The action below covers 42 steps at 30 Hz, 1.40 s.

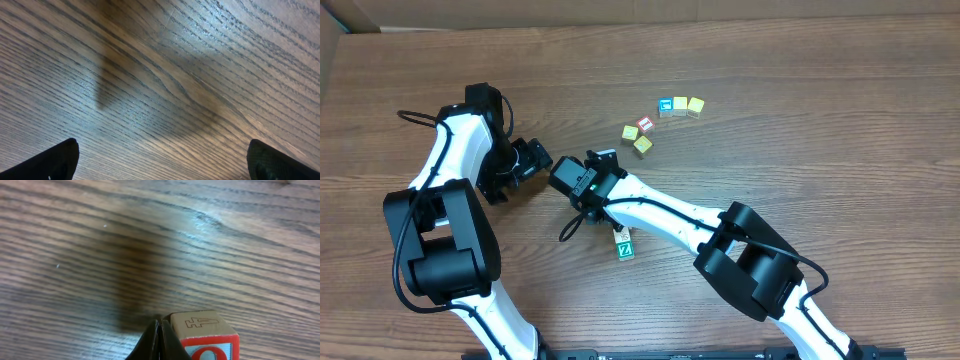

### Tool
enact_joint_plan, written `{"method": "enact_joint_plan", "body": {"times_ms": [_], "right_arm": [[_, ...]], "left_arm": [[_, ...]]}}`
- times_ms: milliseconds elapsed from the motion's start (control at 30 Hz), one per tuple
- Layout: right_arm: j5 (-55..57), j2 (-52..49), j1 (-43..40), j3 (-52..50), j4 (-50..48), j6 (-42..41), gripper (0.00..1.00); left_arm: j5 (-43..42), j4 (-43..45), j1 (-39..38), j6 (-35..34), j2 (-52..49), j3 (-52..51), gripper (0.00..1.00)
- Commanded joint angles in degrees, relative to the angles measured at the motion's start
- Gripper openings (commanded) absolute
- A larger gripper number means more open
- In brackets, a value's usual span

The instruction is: Flip 4 blocks

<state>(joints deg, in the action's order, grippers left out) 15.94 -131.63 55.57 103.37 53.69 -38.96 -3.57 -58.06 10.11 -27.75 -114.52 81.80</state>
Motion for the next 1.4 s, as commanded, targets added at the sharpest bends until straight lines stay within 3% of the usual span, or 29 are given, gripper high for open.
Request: {"method": "enact_joint_plan", "body": {"times_ms": [0, 367, 667, 1033, 1367], "right_arm": [[1.2, -0.2, -0.7, -0.2, 0.5, -0.3, 0.04], [-4.2, 0.5, -1.0, 4.8, 1.2, 2.4, 0.04], [-14.1, 1.1, -8.0, 14.9, 8.7, 2.5, 0.04], [-22.6, 0.7, -20.4, 7.6, 14.3, 1.2, 0.04], [-26.8, 0.7, -18.4, -2.2, 6.0, 1.2, 0.04]], "left_arm": [[0.6, 0.1, -0.5, -0.2, 0.3, 0.5, 1.00], [0.6, 0.1, -0.5, -0.2, 0.3, 0.5, 1.00], [0.6, 0.1, -0.5, -0.2, 0.3, 0.5, 1.00], [0.6, 0.1, -0.5, -0.2, 0.3, 0.5, 1.00], [0.6, 0.1, -0.5, -0.2, 0.3, 0.5, 1.00]]}}
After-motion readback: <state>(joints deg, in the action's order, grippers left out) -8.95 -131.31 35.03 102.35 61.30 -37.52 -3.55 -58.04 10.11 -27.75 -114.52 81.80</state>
